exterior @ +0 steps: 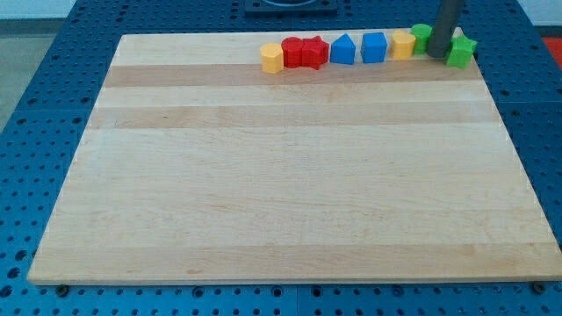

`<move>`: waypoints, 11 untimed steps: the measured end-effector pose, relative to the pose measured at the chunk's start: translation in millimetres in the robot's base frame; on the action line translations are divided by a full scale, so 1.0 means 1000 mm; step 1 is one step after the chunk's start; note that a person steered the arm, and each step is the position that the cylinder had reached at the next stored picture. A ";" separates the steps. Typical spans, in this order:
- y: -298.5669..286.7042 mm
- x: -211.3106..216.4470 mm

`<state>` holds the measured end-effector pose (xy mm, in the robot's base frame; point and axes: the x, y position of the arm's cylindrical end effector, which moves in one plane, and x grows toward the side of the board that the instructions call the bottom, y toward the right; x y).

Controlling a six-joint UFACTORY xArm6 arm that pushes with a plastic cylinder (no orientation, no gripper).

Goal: Slide the green star to the top right

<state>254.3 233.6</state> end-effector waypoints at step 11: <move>0.024 0.034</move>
<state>288.8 257.5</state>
